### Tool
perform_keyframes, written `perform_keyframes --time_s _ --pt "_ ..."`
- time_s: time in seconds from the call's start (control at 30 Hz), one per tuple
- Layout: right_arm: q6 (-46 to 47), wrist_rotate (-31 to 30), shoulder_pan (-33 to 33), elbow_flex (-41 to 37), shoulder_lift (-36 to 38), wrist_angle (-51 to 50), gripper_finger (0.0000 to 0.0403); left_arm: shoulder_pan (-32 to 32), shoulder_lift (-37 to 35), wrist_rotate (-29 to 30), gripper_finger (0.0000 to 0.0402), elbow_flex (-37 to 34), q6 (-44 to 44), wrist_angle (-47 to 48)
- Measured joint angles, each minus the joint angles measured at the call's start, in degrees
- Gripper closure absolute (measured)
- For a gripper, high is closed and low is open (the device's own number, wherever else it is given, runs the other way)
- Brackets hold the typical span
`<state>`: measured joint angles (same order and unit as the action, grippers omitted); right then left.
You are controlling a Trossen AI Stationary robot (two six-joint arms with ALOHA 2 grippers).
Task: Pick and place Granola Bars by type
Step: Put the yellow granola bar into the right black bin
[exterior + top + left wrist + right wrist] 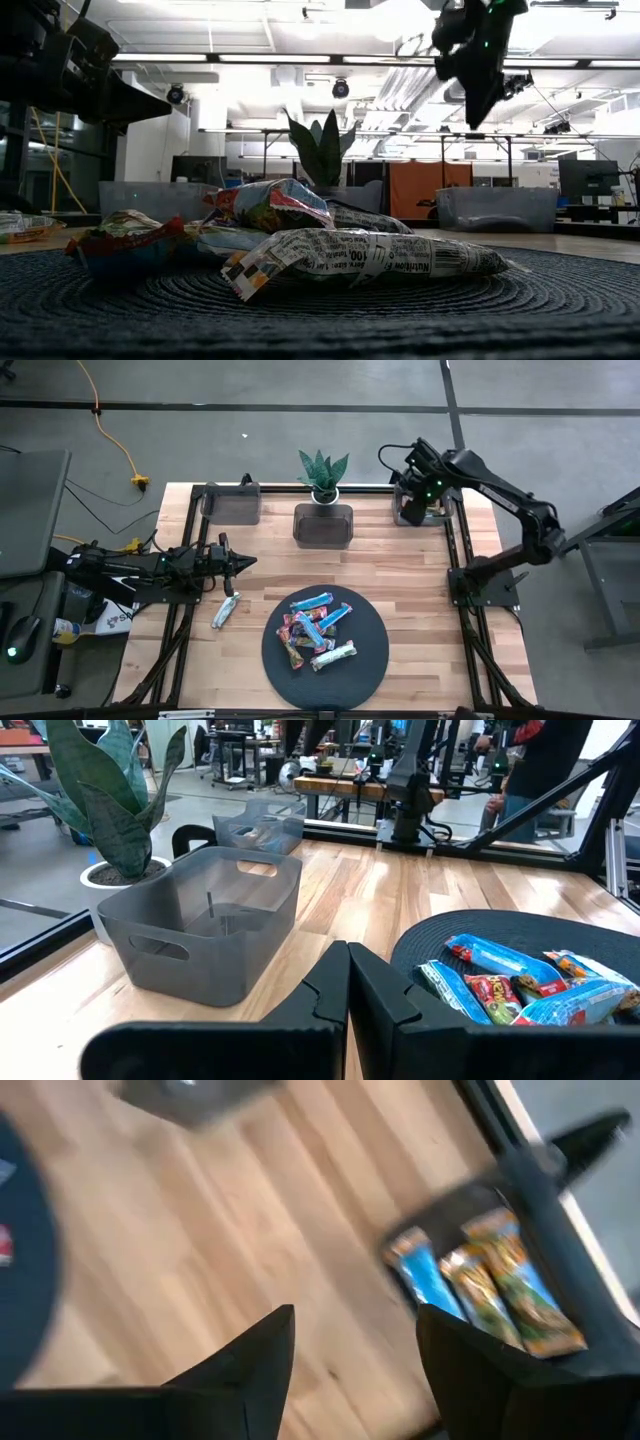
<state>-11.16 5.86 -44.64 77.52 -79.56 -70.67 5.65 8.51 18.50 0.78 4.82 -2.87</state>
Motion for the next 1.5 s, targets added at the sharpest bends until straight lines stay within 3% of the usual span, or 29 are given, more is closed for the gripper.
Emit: perform_keyframes --time_s 0.37,0.6,0.87,1.17,1.5 --pt "11.5 14.4 12.2 0.0 6.9 6.6 0.0208 0.0 0.0 0.0 0.04 0.0 0.0 0.0" --pt "15.8 15.6 27.1 0.0 7.2 14.0 0.0208 0.0 0.0 0.0 0.04 0.0 0.0 0.0" --pt "21.7 4.4 44.3 0.0 6.8 27.7 0.0208 0.0 0.0 0.0 0.04 0.0 0.0 0.0" --pt "27.1 -9.5 60.2 0.0 0.4 33.7 0.0208 0.0 0.0 0.0 0.04 0.0 0.0 0.0" --pt "30.7 -14.6 71.8 0.0 -11.0 34.8 0.0208 0.0 0.0 0.0 0.04 0.0 0.0 0.0"
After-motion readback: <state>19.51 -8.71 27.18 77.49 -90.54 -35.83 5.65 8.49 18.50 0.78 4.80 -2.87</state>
